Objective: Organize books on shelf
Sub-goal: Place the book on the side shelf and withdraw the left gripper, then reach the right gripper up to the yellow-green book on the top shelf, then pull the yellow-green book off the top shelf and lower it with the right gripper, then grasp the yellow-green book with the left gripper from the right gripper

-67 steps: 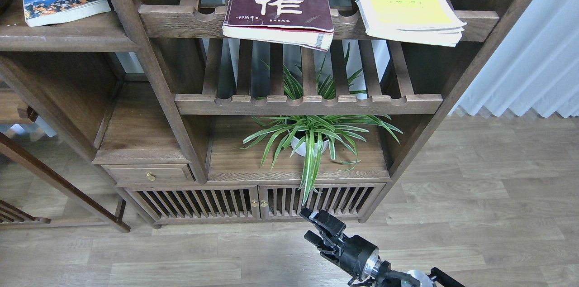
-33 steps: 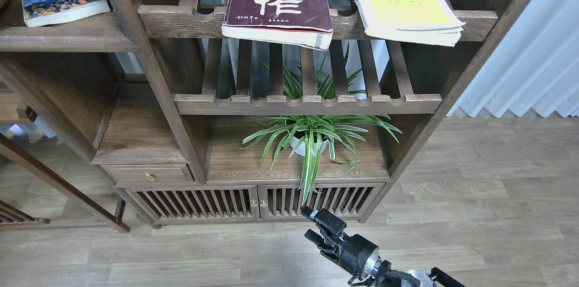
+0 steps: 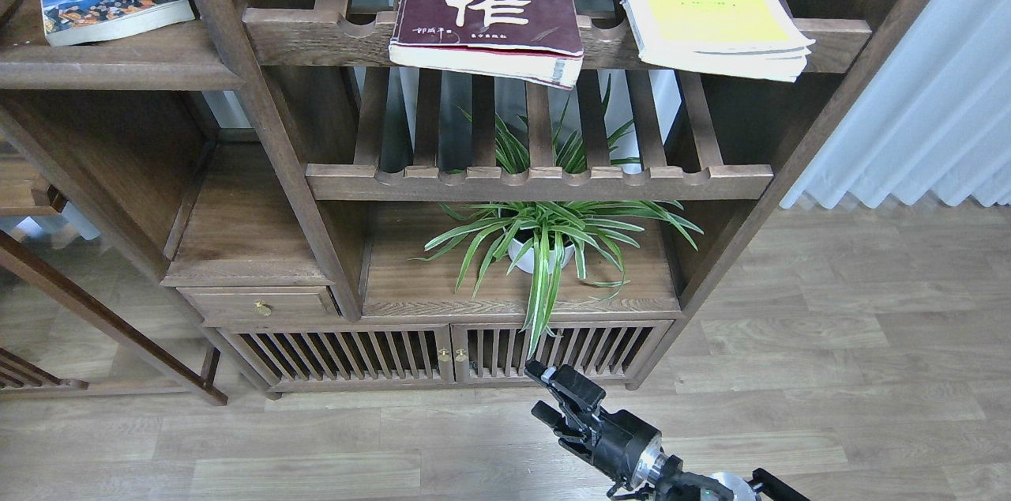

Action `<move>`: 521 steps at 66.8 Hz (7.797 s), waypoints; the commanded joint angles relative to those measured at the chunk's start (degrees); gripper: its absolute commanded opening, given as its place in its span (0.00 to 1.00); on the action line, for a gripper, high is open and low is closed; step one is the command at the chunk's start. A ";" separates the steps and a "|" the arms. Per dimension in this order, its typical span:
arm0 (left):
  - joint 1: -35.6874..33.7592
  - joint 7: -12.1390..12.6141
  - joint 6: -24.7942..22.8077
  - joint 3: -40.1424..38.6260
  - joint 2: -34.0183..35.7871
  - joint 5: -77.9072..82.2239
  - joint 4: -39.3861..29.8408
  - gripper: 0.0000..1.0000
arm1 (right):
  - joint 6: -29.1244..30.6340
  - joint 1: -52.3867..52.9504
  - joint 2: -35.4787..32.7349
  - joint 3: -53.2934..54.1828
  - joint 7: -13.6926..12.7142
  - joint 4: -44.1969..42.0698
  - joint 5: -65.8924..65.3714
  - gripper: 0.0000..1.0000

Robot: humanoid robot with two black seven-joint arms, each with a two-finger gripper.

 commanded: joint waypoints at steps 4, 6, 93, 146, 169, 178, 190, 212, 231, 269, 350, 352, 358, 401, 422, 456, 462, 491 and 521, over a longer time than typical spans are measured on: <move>7.11 0.00 0.00 0.14 4.31 -0.11 -1.64 0.99 | 0.01 -0.26 0.00 -0.09 0.01 -0.10 -0.04 1.00; 8.35 0.00 0.00 0.23 4.57 -0.20 -1.64 0.99 | 0.01 -0.26 0.00 -0.09 0.01 -0.01 -0.04 1.00; 55.55 -4.01 0.00 -0.04 -39.02 -12.42 8.02 0.99 | 0.01 -0.87 -7.91 21.18 -0.08 33.65 1.01 0.99; 55.64 -4.10 0.00 -0.92 -38.67 -12.50 10.75 0.99 | -9.01 8.71 -11.16 27.95 2.21 36.73 3.03 0.98; 55.46 -3.92 0.00 -1.53 -38.67 -12.86 12.33 0.99 | -12.17 11.34 -16.70 28.39 2.29 36.73 2.86 0.98; 55.11 -3.92 0.00 -1.44 -39.02 -12.77 12.86 0.99 | -14.46 13.36 -18.99 29.35 2.29 36.55 2.94 0.98; 54.94 -3.92 0.00 -1.53 -39.11 -12.77 13.21 0.99 | -16.83 15.82 -19.95 29.44 2.29 36.29 2.86 0.94; 55.02 -3.92 0.00 -1.53 -38.49 -13.38 13.65 0.99 | -18.50 17.49 -20.66 29.00 1.94 34.97 1.63 0.74; 55.20 -3.92 0.00 -1.71 -38.49 -13.65 13.65 0.99 | -17.80 17.76 -20.57 29.44 1.59 34.62 1.19 0.32; 55.55 -4.01 0.00 -2.15 -38.40 -14.00 13.56 0.99 | -11.83 14.69 -23.73 36.65 -2.85 35.50 6.54 0.01; 57.48 -10.77 0.00 -2.15 -46.75 -15.14 3.29 0.99 | 0.01 -19.16 -21.98 16.44 -2.85 39.81 15.95 0.00; 57.57 -11.22 0.00 -2.15 -46.75 -15.14 1.88 0.99 | 0.01 -18.37 -21.10 15.65 -2.85 39.72 15.69 0.00; 58.54 -11.48 0.00 -2.24 -46.84 -15.23 -1.99 0.99 | 0.01 -16.08 -19.25 12.75 -2.85 39.46 14.99 0.00; 57.13 -11.57 0.00 -5.49 -51.15 -15.14 -10.87 0.99 | 0.01 -10.72 -4.93 3.34 -2.85 33.04 4.70 0.00; 54.15 -11.57 0.00 -5.75 -57.03 -14.96 -9.47 0.96 | 0.01 -10.98 -0.09 3.25 -2.85 32.16 -0.57 0.00; 63.20 -10.95 0.00 -4.08 -53.79 -10.83 -10.78 0.99 | 0.01 -10.63 0.00 4.31 -2.85 30.23 -1.10 0.00; 64.25 -11.22 0.00 -4.78 -52.29 -10.83 -12.89 0.99 | 0.01 -10.37 0.00 4.48 -2.85 29.35 -1.01 0.00; 69.08 -11.57 0.00 -12.25 -43.86 -10.83 -21.06 0.99 | 0.01 -10.37 -0.71 4.92 -2.85 27.59 -0.40 0.00; 66.80 -11.22 0.00 -17.00 -43.85 -10.83 -20.98 0.99 | 0.01 -10.37 -0.27 4.22 -2.85 27.15 -0.75 0.00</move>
